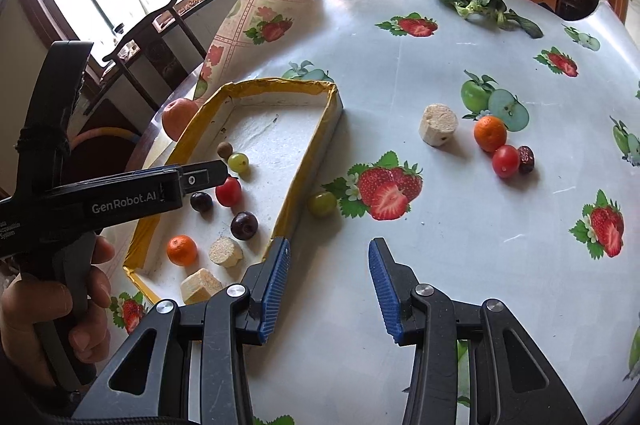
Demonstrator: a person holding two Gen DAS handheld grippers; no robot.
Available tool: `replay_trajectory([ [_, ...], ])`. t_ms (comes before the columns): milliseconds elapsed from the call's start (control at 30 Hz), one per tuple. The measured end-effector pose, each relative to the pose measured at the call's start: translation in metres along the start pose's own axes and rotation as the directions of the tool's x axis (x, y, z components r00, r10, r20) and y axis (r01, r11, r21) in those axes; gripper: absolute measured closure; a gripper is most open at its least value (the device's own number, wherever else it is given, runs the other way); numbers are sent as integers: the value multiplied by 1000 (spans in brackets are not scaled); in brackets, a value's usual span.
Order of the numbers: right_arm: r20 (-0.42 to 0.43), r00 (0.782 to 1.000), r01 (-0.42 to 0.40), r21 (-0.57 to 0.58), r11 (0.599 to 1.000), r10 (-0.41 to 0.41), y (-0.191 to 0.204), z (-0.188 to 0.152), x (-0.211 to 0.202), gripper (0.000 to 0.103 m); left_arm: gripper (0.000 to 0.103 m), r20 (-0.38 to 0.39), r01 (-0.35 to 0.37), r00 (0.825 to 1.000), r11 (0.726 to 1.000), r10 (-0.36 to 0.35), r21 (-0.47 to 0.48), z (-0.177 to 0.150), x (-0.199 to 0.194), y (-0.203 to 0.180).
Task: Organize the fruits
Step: 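Withdraw both open tools from the tray toward the remaining fruits, then grasp the round beige slice with the left tool while the right tool grasps another red tomato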
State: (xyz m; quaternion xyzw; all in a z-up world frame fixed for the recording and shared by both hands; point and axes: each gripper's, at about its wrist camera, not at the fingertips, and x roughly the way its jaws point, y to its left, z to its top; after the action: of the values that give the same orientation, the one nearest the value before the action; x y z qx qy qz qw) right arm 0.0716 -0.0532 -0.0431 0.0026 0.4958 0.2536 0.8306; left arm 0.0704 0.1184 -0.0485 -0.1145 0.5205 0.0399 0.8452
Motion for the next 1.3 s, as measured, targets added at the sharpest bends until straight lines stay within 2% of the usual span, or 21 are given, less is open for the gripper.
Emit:
replay_trajectory([
  [700,12,994,101,161,982,-105,-94,-12,-4,59,41,-47,96,995,988,-91,119,8,23,-87],
  [933,-4,990,141,216,966,-143,-134,19,29,59,41,-72,93,994,982,-83,161,23,47,-113],
  [1133,-40,987,157,189,969,-153,-146,47,63,61,41,-99,99,992,981,-83,169,43,77,-126],
  [1233,-28,986,165,176,970,-163,-151,56,72,62,41,-118,101,990,980,-81,174,51,93,-132],
  [1267,-23,987,160,176,971,-158,-153,58,73,64,41,-124,106,989,979,-85,172,54,98,-134],
  [1300,-25,987,160,176,971,-158,-155,59,73,74,41,-130,110,988,979,-89,171,56,102,-135],
])
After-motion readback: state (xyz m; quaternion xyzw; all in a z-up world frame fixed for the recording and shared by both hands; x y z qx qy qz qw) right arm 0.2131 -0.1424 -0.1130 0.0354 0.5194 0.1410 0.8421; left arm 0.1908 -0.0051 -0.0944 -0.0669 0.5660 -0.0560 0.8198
